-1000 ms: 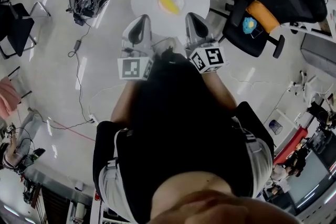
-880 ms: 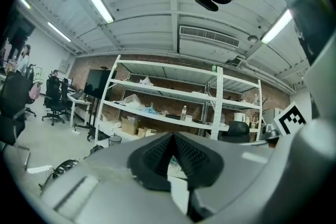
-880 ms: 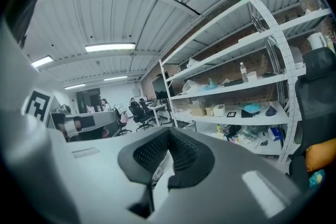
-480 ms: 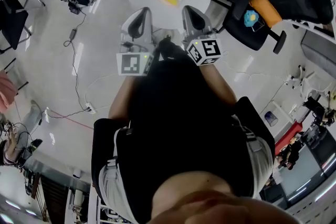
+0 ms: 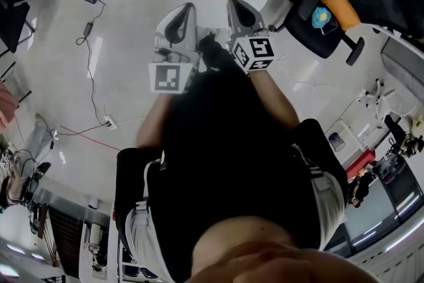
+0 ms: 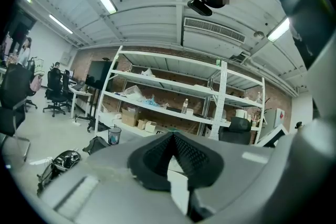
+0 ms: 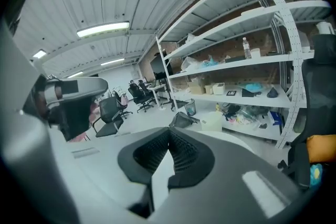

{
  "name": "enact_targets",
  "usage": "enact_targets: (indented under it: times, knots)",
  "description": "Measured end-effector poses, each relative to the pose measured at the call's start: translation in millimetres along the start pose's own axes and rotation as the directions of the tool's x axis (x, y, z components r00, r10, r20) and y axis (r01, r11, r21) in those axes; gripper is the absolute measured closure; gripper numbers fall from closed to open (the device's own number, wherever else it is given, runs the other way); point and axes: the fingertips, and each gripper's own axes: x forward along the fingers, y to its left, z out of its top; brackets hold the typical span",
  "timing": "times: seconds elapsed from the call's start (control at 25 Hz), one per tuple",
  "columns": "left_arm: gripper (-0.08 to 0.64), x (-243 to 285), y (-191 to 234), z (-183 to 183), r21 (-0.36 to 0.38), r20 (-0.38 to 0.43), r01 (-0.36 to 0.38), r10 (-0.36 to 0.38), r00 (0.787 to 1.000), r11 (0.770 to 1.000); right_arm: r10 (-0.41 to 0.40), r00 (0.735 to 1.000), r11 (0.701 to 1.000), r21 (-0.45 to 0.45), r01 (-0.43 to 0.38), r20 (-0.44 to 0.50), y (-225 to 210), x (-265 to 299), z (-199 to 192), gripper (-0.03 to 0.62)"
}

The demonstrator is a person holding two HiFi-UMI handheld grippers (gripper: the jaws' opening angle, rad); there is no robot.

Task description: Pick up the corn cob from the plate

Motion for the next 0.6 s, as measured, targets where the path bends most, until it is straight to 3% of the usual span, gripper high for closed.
enact_targets:
  times: [0.6]
  knots:
    - [0.558,23.2,13.9,-30.6,-0.061,-0.062,-0.017,0.013,0.998,0.998,-0.032,0.991,0.999,0.004,0.033,-0.129,-31.9,46.9,-50.0,0.586]
